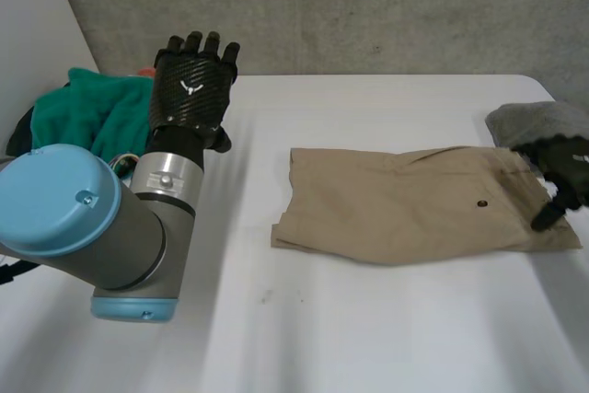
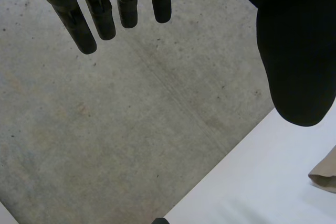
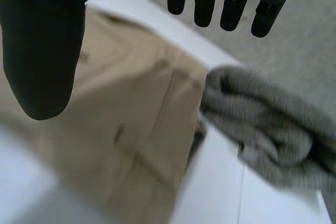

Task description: Fold the laundry.

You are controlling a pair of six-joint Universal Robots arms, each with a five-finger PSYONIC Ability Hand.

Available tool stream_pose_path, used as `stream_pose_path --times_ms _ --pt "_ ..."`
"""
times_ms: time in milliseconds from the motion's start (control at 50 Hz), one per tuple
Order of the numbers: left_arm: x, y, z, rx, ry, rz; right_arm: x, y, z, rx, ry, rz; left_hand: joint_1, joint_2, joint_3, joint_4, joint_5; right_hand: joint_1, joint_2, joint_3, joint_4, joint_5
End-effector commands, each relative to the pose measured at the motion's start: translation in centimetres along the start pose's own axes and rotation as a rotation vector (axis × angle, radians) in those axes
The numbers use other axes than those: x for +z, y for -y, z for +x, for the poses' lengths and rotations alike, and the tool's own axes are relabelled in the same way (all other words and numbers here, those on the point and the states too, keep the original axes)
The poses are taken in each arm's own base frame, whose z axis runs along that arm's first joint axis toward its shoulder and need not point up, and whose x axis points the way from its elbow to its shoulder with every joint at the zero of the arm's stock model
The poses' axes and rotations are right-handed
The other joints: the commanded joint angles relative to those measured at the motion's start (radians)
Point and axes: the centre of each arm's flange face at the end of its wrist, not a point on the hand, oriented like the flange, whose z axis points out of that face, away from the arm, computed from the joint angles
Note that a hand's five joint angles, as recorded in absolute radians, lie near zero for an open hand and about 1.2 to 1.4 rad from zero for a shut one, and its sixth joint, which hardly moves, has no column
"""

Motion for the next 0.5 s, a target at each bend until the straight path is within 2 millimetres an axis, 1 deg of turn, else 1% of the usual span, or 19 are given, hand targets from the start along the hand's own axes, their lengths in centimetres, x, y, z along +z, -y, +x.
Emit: stream_pose_path --times_ms 20,120,160,200,240,320,360,380,420,440,460,500 --pt "0.0 -0.3 0.2 0.002 -0.006 -0.007 0.9 -3.6 0.2 -0.093 0.028 -0.074 -0.018 -0.029 -0.033 -0.027 -0.048 0.135 0.119 0.119 0.119 0.115" --pt "0.0 -0.5 0.2 0.003 -0.008 -0.011 1.5 -3.9 0.3 -0.099 0.028 -0.066 -0.018 -0.029 -0.033 -0.027 -0.048 0.197 0.181 0.181 0.181 0.177" --pt "-0.1 -0.6 0.3 0.003 -0.009 -0.013 1.6 -4.1 0.2 -0.105 0.028 -0.066 -0.018 -0.029 -0.033 -0.027 -0.048 0.273 0.257 0.257 0.257 0.253" --pt "-0.1 -0.6 0.2 0.004 -0.008 -0.015 2.0 -4.4 0.4 -0.115 0.014 -0.062 -0.018 -0.029 -0.033 -0.027 -0.048 0.659 0.643 0.643 0.643 0.639" --pt "-0.1 -0.7 0.2 0.005 -0.008 -0.018 2.2 -4.1 0.8 -0.130 -0.006 -0.043 -0.018 -0.029 -0.033 -0.027 -0.048 1.168 1.152 1.152 1.152 1.148" --pt "-0.2 -0.8 0.2 0.005 -0.010 -0.022 2.4 -3.9 1.6 -0.164 -0.056 -0.033 -0.018 -0.029 -0.033 -0.027 -0.048 1.171 1.154 1.155 1.155 1.150" --pt "-0.2 -0.8 0.2 0.006 -0.011 -0.023 2.3 -3.0 1.6 -0.200 -0.076 -0.015 -0.018 -0.029 -0.033 -0.027 -0.048 1.171 1.154 1.155 1.155 1.150" --pt "-0.3 -0.8 0.2 0.005 -0.010 -0.022 1.8 -1.4 1.8 -0.247 -0.099 0.021 -0.018 -0.029 -0.033 -0.027 -0.048 1.171 1.154 1.155 1.155 1.150" --pt "-0.3 -0.7 0.1 0.005 -0.009 -0.021 1.2 0.8 1.0 -0.306 -0.102 0.076 -0.018 -0.029 -0.033 -0.027 -0.048 1.171 1.154 1.155 1.155 1.150" --pt "-0.3 -0.6 0.1 0.005 -0.008 -0.018 0.6 3.1 -0.7 -0.372 -0.081 0.142 -0.018 -0.029 -0.033 -0.027 -0.048 1.171 1.154 1.155 1.155 1.150" --pt "-0.3 -0.5 0.0 0.005 -0.007 -0.018 0.3 4.2 -1.8 -0.406 -0.063 0.176 -0.018 -0.029 -0.033 -0.027 -0.048 1.171 1.154 1.155 1.155 1.150" --pt "-0.3 -0.5 0.0 0.005 -0.005 -0.018 -0.2 5.6 -4.4 -0.468 -0.011 0.232 -0.018 -0.029 -0.033 -0.027 -0.048 1.171 1.154 1.155 1.155 1.150"
